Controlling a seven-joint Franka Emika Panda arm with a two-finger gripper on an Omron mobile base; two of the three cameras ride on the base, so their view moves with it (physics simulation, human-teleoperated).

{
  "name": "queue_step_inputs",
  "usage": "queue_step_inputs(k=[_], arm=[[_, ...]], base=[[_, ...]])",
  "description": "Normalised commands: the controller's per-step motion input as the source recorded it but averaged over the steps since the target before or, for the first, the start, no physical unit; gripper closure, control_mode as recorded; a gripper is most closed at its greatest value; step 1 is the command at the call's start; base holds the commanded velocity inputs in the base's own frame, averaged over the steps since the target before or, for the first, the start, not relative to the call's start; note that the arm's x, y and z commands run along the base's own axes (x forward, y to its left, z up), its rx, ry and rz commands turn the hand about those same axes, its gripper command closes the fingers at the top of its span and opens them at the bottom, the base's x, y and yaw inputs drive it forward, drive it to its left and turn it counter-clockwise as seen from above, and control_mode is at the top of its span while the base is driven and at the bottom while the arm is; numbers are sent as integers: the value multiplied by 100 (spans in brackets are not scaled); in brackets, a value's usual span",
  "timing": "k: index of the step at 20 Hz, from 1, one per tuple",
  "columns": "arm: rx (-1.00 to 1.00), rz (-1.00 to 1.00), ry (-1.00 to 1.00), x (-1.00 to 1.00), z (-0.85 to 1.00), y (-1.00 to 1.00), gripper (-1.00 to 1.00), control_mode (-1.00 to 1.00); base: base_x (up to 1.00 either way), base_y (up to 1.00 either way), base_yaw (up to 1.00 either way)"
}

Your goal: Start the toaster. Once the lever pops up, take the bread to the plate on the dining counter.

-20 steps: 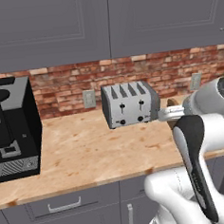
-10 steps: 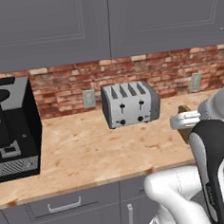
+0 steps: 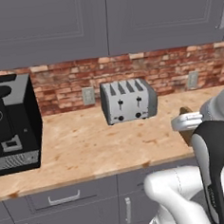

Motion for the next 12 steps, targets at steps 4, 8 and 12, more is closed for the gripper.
queue_step_inputs(k=[4,8,12], arm=[[0,0,0,0,0,0,100,100],[0,0,0,0,0,0,100,100],[0,0,0,0,0,0,100,100]], base=[[-100,22,32],[-92,70,74],[-58,79,83]])
